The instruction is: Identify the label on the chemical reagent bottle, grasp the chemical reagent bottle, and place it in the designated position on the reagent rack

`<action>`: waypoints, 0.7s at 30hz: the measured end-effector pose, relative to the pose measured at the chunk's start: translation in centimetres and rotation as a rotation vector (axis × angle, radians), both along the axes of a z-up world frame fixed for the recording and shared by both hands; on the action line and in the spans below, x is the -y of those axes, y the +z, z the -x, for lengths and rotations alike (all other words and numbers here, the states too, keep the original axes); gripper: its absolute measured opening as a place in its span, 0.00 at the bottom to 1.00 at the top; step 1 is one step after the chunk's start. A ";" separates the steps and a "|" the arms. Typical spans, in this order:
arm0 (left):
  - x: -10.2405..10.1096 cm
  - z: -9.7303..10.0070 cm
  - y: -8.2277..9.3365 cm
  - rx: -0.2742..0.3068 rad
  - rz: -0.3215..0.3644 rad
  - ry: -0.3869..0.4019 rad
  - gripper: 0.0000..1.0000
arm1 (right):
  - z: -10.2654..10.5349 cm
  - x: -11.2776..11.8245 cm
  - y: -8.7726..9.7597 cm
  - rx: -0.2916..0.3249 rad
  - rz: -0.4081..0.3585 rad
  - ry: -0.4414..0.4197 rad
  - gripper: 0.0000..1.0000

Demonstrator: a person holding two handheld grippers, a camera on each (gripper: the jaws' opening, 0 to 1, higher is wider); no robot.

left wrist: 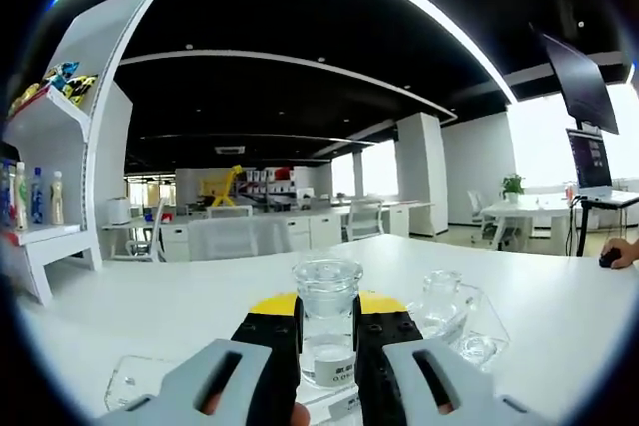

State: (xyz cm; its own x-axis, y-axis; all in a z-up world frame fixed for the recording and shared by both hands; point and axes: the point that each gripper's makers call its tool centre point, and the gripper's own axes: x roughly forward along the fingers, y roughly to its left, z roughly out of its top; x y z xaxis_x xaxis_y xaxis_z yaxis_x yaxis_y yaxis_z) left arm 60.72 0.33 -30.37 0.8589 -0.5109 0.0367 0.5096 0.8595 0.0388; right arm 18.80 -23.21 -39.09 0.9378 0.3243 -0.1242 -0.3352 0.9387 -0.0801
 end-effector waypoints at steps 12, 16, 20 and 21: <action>0.0 -0.6 -1.6 -0.031 -0.014 0.007 0.20 | 0.2 0.5 -0.3 -0.004 -0.006 -0.007 0.30; 0.1 -0.5 -2.0 -0.036 -0.016 0.005 0.20 | 0.2 0.6 -0.3 -0.005 -0.006 -0.010 0.30; 0.2 -0.5 -2.4 -0.047 -0.015 0.004 0.20 | 0.2 0.7 -0.3 -0.005 -0.005 -0.012 0.30; 0.2 -0.6 -2.6 -0.054 -0.014 0.002 0.20 | 0.2 0.7 -0.2 -0.004 -0.005 -0.012 0.30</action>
State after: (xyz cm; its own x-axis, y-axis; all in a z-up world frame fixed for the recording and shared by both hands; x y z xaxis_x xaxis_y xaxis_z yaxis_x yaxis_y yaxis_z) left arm 61.30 0.13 -32.95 0.8606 -0.5090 -0.0173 0.5093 0.8603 0.0233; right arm 18.62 -23.91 -39.33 0.9409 0.3141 -0.1269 -0.3248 0.9429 -0.0743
